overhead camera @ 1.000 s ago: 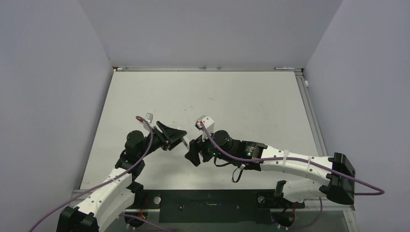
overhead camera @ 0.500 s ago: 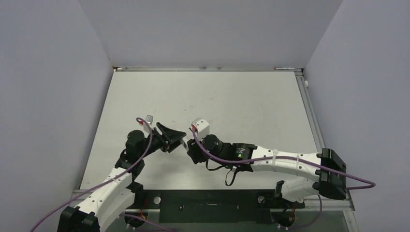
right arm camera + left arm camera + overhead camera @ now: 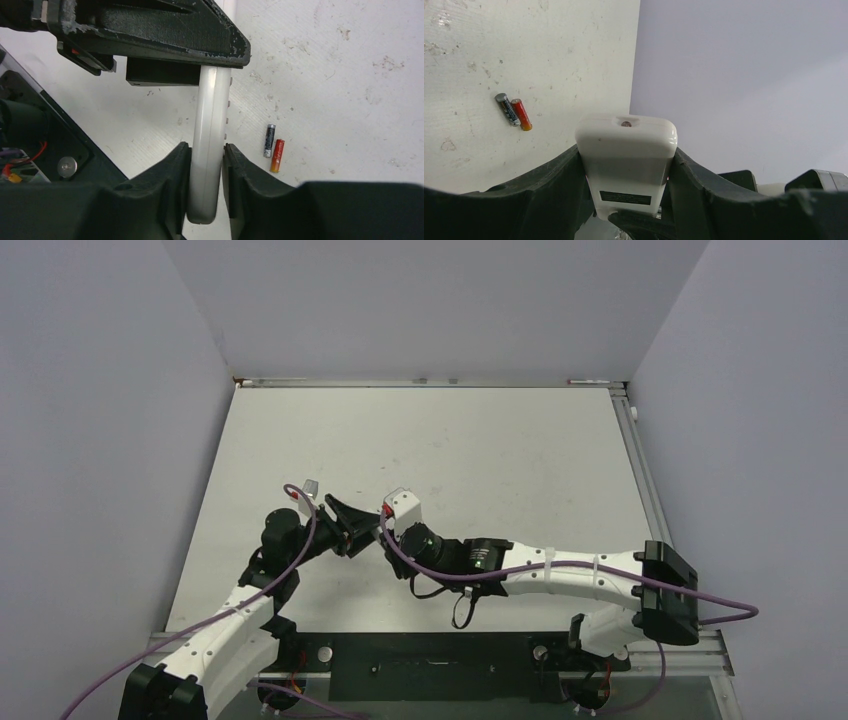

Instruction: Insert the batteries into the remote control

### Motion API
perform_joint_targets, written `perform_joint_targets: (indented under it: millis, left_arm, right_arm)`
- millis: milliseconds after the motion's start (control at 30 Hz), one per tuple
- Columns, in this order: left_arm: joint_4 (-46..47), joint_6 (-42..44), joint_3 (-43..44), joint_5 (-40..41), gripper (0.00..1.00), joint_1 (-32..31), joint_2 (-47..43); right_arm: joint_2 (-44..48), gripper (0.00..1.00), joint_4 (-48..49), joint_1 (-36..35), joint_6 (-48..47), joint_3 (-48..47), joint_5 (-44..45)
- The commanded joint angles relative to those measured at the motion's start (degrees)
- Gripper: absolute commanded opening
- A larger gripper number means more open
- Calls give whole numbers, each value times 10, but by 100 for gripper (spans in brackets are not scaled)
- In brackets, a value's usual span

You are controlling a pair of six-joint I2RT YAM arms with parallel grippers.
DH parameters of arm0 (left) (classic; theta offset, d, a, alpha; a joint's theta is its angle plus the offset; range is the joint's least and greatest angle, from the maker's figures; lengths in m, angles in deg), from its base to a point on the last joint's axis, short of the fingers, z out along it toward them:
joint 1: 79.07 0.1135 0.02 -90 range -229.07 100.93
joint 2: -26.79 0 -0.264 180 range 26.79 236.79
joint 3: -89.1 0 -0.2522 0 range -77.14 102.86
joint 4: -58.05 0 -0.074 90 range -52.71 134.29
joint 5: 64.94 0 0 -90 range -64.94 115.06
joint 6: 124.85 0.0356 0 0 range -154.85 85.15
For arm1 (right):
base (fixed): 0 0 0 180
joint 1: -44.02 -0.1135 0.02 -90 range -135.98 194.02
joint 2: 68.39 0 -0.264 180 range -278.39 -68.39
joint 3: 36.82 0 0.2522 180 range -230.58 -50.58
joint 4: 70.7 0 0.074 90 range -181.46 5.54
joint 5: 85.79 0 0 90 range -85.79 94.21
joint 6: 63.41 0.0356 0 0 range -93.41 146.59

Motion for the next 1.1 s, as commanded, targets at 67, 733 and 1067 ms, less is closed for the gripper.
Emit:
perform_joint_targets:
  millis: [67, 733, 1067]
  left_arm:
    - [9, -4, 16, -14, 0, 4, -4]
    - [49, 35, 6, -46, 94, 10, 9]
    - [95, 88, 15, -101, 97, 13, 42]
  right_arm:
    - [-10, 9, -18, -15, -3, -38, 51]
    - [66, 9, -32, 79, -12, 16, -50]
    - [144, 8, -55, 221, -38, 53, -285]
